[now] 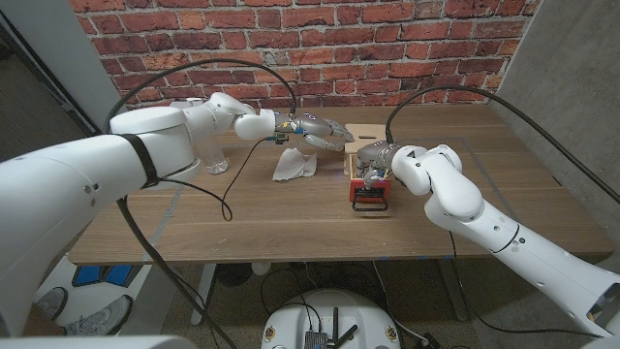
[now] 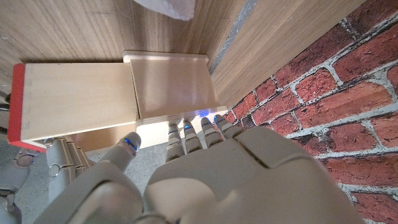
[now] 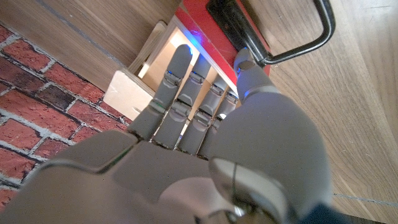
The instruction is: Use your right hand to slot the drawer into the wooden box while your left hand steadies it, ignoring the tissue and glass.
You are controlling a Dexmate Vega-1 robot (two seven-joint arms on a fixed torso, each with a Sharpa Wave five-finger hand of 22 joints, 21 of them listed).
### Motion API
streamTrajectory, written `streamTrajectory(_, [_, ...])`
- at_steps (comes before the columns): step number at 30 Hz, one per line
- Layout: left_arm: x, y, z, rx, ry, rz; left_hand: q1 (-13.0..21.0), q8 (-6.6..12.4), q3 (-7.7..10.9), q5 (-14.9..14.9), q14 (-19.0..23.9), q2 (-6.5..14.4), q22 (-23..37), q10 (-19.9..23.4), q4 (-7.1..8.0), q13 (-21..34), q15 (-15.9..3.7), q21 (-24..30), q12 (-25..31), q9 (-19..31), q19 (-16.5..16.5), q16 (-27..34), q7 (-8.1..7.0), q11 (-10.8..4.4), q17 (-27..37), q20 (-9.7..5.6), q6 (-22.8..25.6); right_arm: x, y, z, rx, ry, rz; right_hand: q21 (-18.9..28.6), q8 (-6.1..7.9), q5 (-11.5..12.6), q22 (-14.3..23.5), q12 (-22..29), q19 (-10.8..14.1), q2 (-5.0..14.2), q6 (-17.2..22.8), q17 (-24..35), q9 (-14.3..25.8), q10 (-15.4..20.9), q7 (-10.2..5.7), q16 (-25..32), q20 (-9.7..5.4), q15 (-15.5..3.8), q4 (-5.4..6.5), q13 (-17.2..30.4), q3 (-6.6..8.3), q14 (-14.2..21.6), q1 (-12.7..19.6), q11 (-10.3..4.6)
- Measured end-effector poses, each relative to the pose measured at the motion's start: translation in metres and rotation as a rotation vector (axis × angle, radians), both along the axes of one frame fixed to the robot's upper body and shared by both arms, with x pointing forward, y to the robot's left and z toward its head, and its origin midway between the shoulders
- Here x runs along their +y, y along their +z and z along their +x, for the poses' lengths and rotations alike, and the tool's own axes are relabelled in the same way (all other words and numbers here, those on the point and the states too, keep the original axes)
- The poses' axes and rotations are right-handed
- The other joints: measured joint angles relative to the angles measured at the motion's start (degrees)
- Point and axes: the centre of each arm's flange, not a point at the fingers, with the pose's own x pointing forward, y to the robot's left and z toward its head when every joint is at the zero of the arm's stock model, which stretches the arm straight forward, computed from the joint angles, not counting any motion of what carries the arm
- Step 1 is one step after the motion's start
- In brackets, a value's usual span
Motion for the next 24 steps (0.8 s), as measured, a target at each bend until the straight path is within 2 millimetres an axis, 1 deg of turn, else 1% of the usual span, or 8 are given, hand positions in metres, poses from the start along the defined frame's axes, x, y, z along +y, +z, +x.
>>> streamTrajectory(4, [-0.0002, -0.0004, -0.0003, 0.001, -0.002, 0.001, 0.0, 0.0, -0.01, 0.0, 0.0, 0.0, 0.0, 0.3, 0.01, 0.0, 0.0, 0.0, 0.0, 0.0, 0.0, 0.0, 0.15, -0.31, 0.0, 0.0, 0.2, -0.0008, 0.0005, 0.0018, 0.002, -0.001, -0.003, 0.0, 0.02, 0.0, 0.0, 0.0, 0.0, -0.01, 0.2, 0.0, 0.0, 0.0, -0.12, 0.0, 0.0, 0.0, -0.09, 0.0, 0.09, 0.0, 0.0, 0.0])
streamTrajectory(7, [-0.0004, -0.0008, -0.0005, 0.002, -0.003, 0.002, 0.0, -0.01, -0.01, 0.0, 0.0, 0.0, 0.0, 0.3, 0.01, 0.0, 0.0, 0.0, 0.0, 0.0, 0.0, 0.0, 0.13, -0.31, 0.0, 0.0, 0.2, -0.0013, 0.001, 0.0032, 0.002, 0.001, -0.002, -0.3, 0.02, 0.0, 0.0, 0.0, 0.0, -0.01, 0.3, -0.1, 0.0, 0.0, -0.19, 0.0, 0.0, -0.01, -0.23, 0.0, 0.23, 0.0, 0.0, 0.0])
streamTrajectory(11, [-0.0006, -0.0009, -0.0007, 0.002, -0.005, 0.002, 0.0, -0.02, 0.01, 0.0, 0.0, 0.0, 0.0, 0.3, -0.01, 0.0, 0.0, 0.0, 0.0, 0.1, 0.0, 0.0, -0.15, -0.31, 0.0, 0.0, 0.5, -0.0024, 0.0017, 0.0048, 0.003, -0.002, -0.001, -0.3, 0.33, 0.0, 0.0, 0.0, 0.0, -0.53, 0.5, -0.1, 0.1, 0.0, -0.3, 0.0, 0.0, -0.14, -0.23, 0.0, 0.24, 0.1, -0.5, 0.0])
streamTrajectory(12, [-0.0006, -0.001, -0.0007, 0.002, -0.005, 0.003, 0.0, -0.02, 0.22, 0.0, 0.0, 0.0, 0.0, 0.3, -0.22, 0.0, 0.0, 0.0, 0.0, 0.1, 0.0, 0.0, -0.15, -0.31, -0.1, 0.0, 0.5, -0.0027, 0.002, 0.0052, 0.003, -0.003, -0.002, -0.3, 0.34, 0.0, 0.0, 0.0, 0.0, -0.53, 0.5, -0.1, 0.1, 0.0, -0.31, 0.1, 0.0, -0.16, -0.22, 0.0, 0.24, 0.1, -0.5, 0.0])
streamTrajectory(18, [-0.0008, -0.0013, -0.0009, 0.004, -0.006, 0.004, 0.0, -0.2, 0.22, 0.0, 0.0, 0.0, 0.0, 0.3, -0.22, 0.0, 0.0, 0.0, 0.0, 0.1, 0.0, 0.0, -0.15, -0.31, -0.3, 0.0, 0.5, -0.005, 0.0034, 0.0069, 0.005, -0.01, 0.01, -0.3, 0.35, 0.0, 0.0, 0.0, 0.0, -0.53, 0.6, 0.0, 0.2, 0.0, -0.39, 0.2, 0.0, -0.27, -0.22, 0.0, 0.24, 0.0, -0.5, 0.0])
streamTrajectory(22, [-0.0013, -0.0015, -0.0011, 0.005, -0.007, 0.004, 0.0, 0.22, 0.39, 0.0, 0.0, 0.0, 0.0, 0.3, -0.39, 0.0, 0.0, 0.0, 0.0, 0.1, 0.0, 0.0, -0.08, -0.31, -0.3, 0.0, 0.7, -0.0069, 0.0044, 0.0075, 0.007, -0.018, 0.025, -0.5, 0.36, 0.0, 0.0, 0.0, 0.2, -0.53, 0.6, 0.0, 0.2, 0.0, -0.42, 0.2, 0.21, -0.35, -0.22, 0.0, 0.24, 0.0, -0.5, 0.0])
streamTrajectory(24, [-0.0014, -0.0015, -0.0011, 0.006, -0.007, 0.004, 0.0, 0.22, 0.39, 0.0, 0.0, 0.0, 0.0, 0.3, -0.39, 0.0, 0.0, 0.0, 0.0, 0.1, 0.3, 0.0, -0.12, -0.31, -0.3, 0.3, 1.0, -0.0072, 0.0047, 0.0075, 0.008, -0.02, 0.029, -0.5, 0.36, 0.0, 0.0, 0.0, 0.2, -0.53, 0.7, 0.0, 0.2, -0.1, -0.48, 0.2, 0.21, -0.38, -0.22, 0.0, 0.24, -0.1, -0.5, 0.09])
